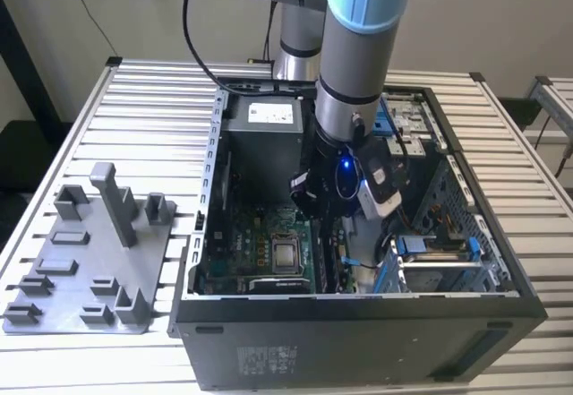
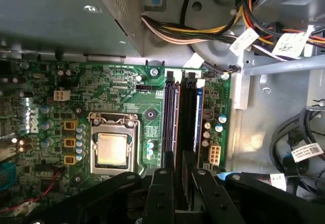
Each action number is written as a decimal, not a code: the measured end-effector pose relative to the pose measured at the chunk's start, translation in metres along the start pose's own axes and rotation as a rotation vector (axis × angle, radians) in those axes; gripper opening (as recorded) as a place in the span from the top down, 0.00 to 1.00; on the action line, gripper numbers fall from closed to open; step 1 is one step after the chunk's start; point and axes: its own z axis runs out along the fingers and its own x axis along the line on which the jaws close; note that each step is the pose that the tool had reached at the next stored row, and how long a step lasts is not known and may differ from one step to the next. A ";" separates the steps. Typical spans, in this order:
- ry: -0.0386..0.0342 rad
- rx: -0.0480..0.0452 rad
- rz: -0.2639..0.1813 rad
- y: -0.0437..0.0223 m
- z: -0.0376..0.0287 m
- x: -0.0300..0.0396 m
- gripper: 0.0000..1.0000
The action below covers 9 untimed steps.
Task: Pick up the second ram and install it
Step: 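Insert the second ram into the second slot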
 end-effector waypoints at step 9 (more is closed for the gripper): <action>0.0000 -0.0004 0.000 0.0000 0.0000 0.0000 0.89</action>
